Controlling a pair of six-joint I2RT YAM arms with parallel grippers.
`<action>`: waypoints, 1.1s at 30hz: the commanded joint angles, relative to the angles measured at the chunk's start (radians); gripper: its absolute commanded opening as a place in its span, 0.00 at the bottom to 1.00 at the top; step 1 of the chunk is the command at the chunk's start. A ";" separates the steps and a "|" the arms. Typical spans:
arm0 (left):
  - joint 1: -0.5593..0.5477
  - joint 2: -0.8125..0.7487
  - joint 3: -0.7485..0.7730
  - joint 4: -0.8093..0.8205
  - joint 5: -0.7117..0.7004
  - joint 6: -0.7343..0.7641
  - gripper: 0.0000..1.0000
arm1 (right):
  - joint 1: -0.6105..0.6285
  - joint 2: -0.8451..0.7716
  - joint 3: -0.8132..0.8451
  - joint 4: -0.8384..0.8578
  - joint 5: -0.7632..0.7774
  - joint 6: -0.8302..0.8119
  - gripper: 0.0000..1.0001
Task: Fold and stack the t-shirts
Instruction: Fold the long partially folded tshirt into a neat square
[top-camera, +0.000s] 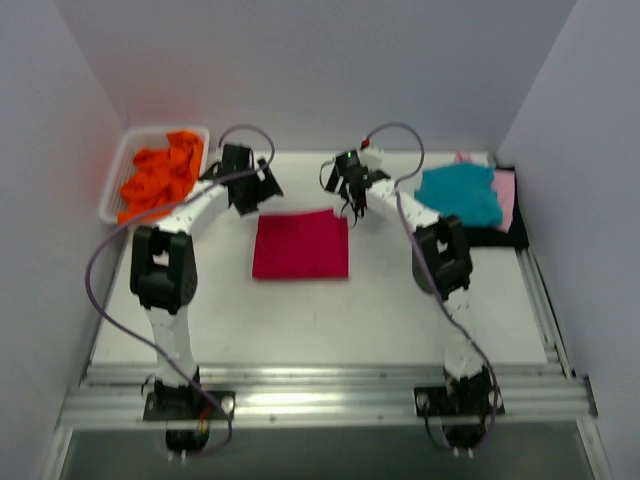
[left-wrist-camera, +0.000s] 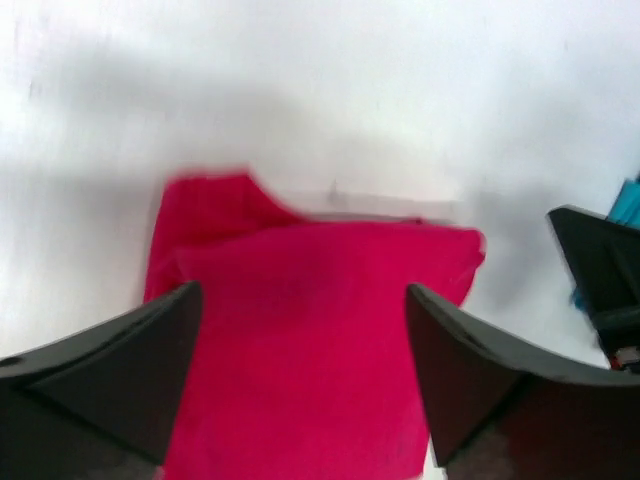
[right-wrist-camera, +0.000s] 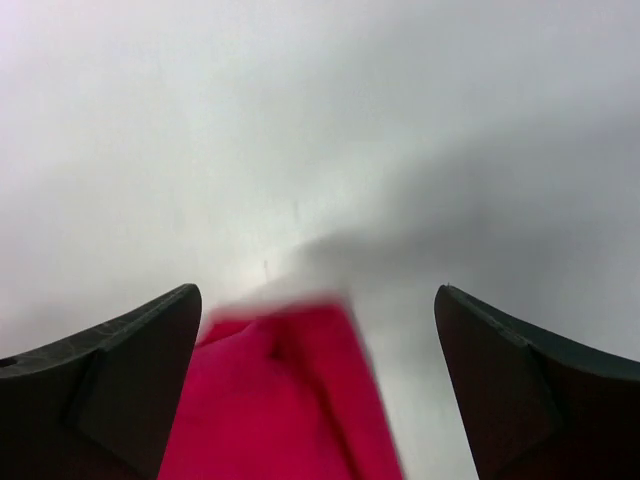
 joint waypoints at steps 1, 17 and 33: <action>0.090 0.257 0.387 -0.122 0.145 0.056 0.95 | -0.074 0.214 0.440 -0.237 0.057 -0.061 1.00; 0.153 -0.066 0.069 0.150 0.181 0.075 0.97 | -0.085 -0.333 -0.409 0.226 -0.237 -0.042 1.00; 0.149 -0.039 -0.112 0.270 0.190 0.087 0.92 | -0.024 -0.252 -0.635 0.469 -0.426 -0.030 1.00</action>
